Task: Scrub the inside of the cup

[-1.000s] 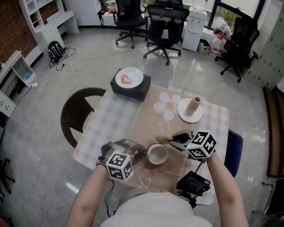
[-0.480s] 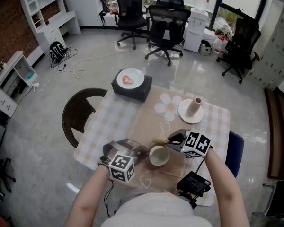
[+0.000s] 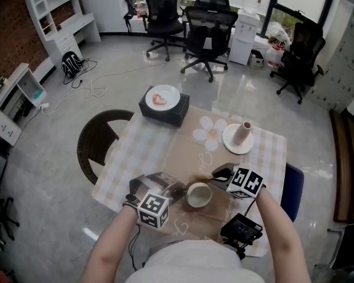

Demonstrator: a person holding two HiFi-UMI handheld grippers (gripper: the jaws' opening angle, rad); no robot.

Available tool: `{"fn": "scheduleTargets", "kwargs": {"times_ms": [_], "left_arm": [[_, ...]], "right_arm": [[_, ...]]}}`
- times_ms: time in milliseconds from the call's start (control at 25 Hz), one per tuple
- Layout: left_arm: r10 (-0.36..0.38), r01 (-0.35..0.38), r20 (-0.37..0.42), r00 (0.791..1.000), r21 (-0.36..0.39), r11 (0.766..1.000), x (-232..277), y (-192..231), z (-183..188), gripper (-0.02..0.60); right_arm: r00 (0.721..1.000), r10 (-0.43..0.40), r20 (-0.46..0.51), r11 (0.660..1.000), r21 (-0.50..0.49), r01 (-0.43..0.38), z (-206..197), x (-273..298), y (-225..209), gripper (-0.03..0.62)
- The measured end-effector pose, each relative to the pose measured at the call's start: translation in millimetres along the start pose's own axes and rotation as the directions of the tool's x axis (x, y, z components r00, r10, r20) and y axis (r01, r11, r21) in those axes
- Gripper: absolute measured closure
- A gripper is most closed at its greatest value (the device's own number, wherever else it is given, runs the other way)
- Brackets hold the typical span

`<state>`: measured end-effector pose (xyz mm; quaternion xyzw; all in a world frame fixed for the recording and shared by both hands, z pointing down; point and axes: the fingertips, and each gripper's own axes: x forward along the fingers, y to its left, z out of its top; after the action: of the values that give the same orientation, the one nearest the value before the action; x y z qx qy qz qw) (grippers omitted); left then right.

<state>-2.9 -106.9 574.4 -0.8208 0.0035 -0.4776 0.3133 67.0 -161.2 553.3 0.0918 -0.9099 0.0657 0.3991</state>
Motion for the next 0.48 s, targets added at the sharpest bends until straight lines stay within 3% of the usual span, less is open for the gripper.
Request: {"fn": "scheduleTargets", "kwargs": {"times_ms": [240,480], "left_arm": [[-0.002,0.002,-0.002,1.000,-0.008,1.000,0,1,-1,0.515],[-0.002,0.002,-0.006,1.000,-0.006,1.000,0,2,-1,0.515]], "right_arm": [[0.998,-0.030,0.049,0.988,-0.148,0.036,28,-19,14,0.549],[0.999,-0.047,0.015,0.932,-0.358,0.049,45,-19,31,0.549]]}}
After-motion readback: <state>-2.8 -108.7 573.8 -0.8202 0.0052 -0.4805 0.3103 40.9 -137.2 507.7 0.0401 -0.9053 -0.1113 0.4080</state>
